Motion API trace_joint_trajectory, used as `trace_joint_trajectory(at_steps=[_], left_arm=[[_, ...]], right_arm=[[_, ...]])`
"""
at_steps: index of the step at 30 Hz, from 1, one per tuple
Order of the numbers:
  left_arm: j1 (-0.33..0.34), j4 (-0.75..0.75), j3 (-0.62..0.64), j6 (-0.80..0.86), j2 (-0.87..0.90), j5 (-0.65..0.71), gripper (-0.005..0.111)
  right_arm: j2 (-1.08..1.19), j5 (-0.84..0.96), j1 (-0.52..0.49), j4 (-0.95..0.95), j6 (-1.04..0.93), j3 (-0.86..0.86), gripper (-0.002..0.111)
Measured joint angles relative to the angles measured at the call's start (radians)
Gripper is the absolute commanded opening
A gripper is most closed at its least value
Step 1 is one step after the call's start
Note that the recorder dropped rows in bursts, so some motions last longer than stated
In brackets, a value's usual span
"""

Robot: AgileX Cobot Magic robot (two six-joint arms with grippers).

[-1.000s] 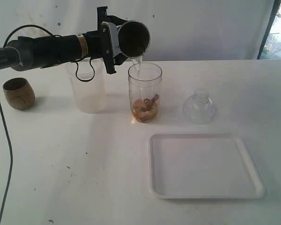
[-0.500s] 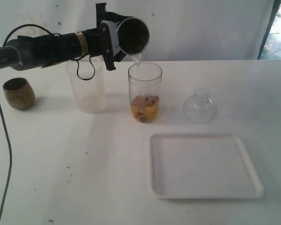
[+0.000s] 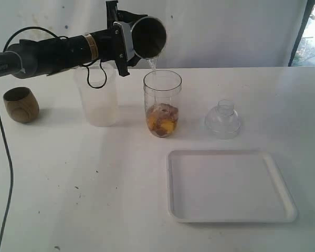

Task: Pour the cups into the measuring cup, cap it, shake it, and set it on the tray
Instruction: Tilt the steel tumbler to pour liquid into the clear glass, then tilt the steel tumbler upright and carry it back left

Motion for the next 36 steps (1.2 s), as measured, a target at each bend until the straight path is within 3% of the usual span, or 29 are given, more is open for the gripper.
trace_joint_trajectory(at_steps=[7,12,20,26,29,31,36], left_arm=[[-0.017,-0.003,0.0,0.032,0.0,0.018,0.0],[-0.017,-0.007,0.0,-0.095,0.0,0.018,0.0],[-0.017,-0.015,0.0,-0.55,0.0,0.018,0.0],[-0.006,-0.015,0.0,-1.024,0.0,0.016,0.0],[0.036,-0.004,0.0,-1.267,0.0,-0.03,0.0],[0.06,0.056,0.0,-1.37,-0.012,-0.057,0.0],[0.072,0.421,0.0,-1.656,-0.123,-0.031,0.0]], right_arm=[[0.0,0.0,0.0,0.0,0.0,0.0,0.0],[0.0,0.0,0.0,0.0,0.0,0.0,0.0],[0.0,0.0,0.0,0.0,0.0,0.0,0.0],[0.0,0.0,0.0,0.0,0.0,0.0,0.0],[0.0,0.0,0.0,0.0,0.0,0.0,0.0],[0.0,0.0,0.0,0.0,0.0,0.0,0.0],[0.0,0.0,0.0,0.0,0.0,0.0,0.0]])
